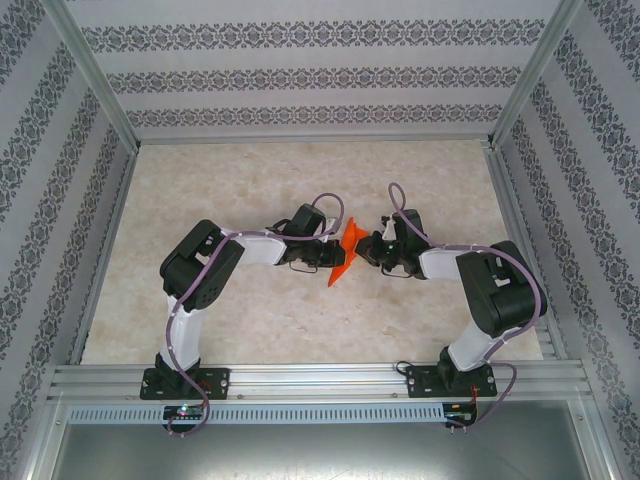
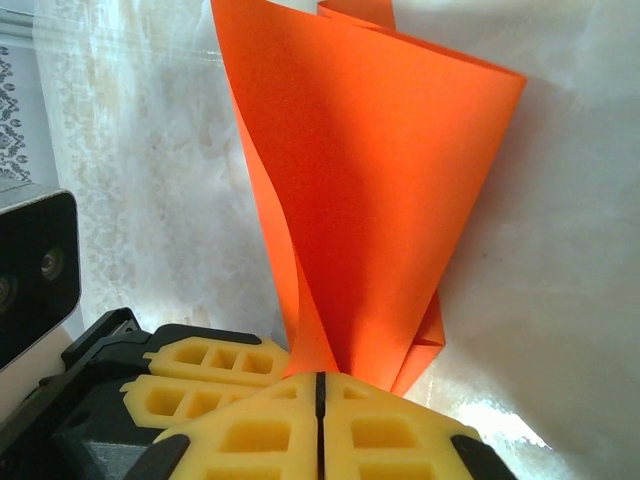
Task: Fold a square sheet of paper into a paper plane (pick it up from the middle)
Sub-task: Fold the wing for the fifth time at the center of the table.
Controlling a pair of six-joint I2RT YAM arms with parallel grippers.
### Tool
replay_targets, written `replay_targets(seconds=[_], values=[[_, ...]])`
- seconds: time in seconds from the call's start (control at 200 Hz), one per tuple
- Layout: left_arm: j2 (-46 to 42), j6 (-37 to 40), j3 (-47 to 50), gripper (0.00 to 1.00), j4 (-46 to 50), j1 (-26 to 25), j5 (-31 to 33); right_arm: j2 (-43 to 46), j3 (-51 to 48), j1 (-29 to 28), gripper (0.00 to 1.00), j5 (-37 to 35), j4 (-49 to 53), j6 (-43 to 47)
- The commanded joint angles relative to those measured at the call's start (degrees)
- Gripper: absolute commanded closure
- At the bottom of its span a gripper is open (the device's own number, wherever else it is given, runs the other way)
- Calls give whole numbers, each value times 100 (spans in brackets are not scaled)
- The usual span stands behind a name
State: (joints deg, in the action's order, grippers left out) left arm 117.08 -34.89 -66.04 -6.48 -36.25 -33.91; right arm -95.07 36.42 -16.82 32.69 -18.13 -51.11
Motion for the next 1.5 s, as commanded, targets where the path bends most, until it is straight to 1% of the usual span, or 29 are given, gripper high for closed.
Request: replay_targets(seconds=[0.0,0.195,0.415,0.595,0.719,0.809,0.914,1.054,1.234,1.384,1.494], values=[[33,201,-106,88,120,74,-35,83,-73,64,89,248,83,73],[-62,440,-178,87,248,100,-46,67,-1,94,83,431,35,94],[-58,589,-225,86,318,117,-84,-86,132,112,71,509,-15,68],[-200,676,-253,85,399,143,-63,-193,181,129,69,528,-68,44],[-350,713,-251,85,507,203,5,-73,105,144,69,557,-47,60],[-443,643,-223,85,462,247,-14,47,18,137,71,572,-2,32],[-571,502,-152,85,356,302,-47,179,-120,20,76,564,13,-60],[-694,412,-112,85,308,388,-64,217,-180,-199,78,502,-28,-183],[-671,470,-119,85,415,452,-3,6,-2,-416,81,391,-121,-254],[-638,459,-53,85,382,489,46,-278,189,-410,85,193,-94,-146],[-625,431,-25,86,326,533,18,-518,340,-419,86,193,-201,-167]])
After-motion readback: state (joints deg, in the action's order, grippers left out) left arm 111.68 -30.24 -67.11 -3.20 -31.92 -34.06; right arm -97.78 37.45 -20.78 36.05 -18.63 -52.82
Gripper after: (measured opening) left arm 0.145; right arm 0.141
